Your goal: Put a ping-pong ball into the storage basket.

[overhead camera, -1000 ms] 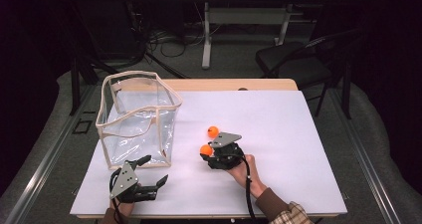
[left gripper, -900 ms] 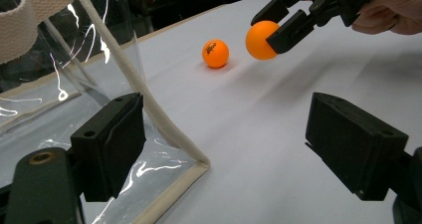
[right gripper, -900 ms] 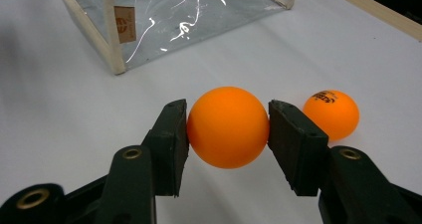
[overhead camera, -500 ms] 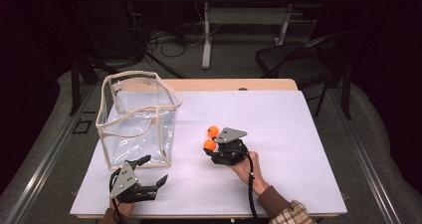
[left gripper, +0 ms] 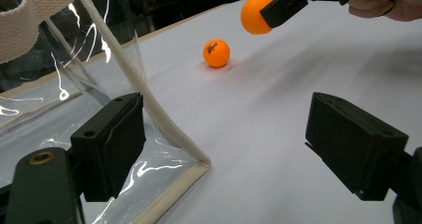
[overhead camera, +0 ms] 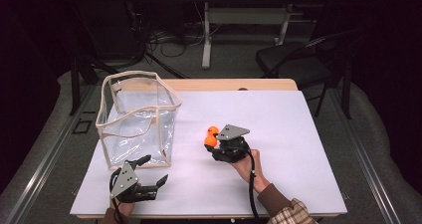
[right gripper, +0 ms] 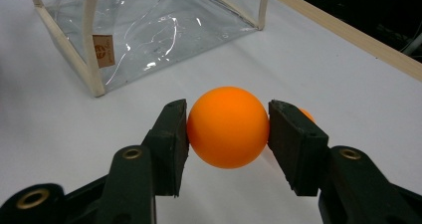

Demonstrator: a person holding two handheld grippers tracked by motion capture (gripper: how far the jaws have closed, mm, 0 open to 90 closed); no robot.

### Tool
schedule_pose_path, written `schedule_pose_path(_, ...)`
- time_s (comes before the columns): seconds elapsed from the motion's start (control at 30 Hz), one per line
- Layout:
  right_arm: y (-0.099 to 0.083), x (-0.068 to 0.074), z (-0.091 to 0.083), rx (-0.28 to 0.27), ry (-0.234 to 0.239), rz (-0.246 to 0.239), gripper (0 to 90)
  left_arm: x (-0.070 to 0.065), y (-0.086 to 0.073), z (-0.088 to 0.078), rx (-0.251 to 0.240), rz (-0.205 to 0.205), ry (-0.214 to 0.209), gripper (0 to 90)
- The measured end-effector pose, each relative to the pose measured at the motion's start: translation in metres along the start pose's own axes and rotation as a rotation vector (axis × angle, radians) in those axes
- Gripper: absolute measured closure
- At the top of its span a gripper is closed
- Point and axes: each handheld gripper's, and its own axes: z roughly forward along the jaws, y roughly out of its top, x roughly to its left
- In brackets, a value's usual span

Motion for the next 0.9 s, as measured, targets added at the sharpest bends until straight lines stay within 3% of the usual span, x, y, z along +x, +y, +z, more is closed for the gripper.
schedule_pose_path(0.9,0.029,-0.013,0.008,-0.034,-0.019,0.003,50.5,0.0,0.0,0.001,0.001,0.003,-0.002,15.8)
